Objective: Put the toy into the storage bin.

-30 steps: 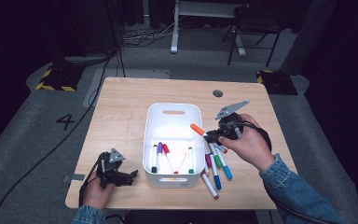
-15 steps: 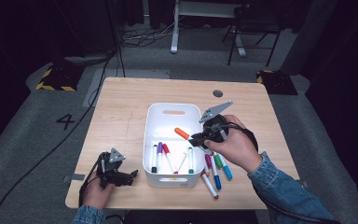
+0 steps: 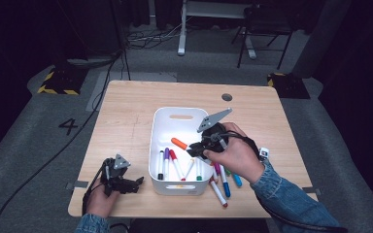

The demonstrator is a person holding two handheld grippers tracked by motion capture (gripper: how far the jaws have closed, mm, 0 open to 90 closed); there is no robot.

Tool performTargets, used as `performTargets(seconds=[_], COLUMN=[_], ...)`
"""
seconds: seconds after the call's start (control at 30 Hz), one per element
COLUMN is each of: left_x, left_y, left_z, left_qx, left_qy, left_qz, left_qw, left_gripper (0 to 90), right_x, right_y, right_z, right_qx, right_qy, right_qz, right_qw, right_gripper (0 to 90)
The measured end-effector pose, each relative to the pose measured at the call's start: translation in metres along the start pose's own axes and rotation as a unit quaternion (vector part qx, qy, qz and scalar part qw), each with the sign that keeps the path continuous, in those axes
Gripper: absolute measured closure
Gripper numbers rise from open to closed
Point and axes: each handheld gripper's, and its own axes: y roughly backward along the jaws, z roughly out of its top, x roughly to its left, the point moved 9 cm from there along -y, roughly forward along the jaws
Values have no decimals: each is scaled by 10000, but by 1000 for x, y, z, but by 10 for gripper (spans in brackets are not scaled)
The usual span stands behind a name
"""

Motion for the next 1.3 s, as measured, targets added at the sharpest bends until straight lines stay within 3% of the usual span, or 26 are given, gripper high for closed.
performTargets(seconds=[0.5, 0.8, 0.83, 0.87, 0.97, 1.3], left_x=[0, 0, 0, 0, 0, 0], left_y=[0, 0, 0, 0, 0, 0], left_z=[0, 0, 0, 0, 0, 0], left_qx=[-6, -4, -7, -5, -1, -1], left_qy=[2, 2, 2, 1, 1, 3], left_qz=[3, 1, 3, 3, 0, 0], left_qw=[10000, 10000, 10000, 10000, 10000, 10000], left_gripper=[0, 0, 0, 0, 0, 0], right_x=[8, 12, 13, 16, 16, 22], right_y=[-21, -36, -37, -36, -40, -51], right_z=[-16, -24, -25, -28, -30, -36], right_qx=[298, 493, 540, 682, 732, 1152], right_qy=[6, 233, 214, 32, 165, 206], right_qz=[132, 186, 181, 179, 175, 136], right_qw=[9995, 9983, 9982, 9975, 9970, 9930], right_gripper=[773, 773, 773, 773, 773, 772])
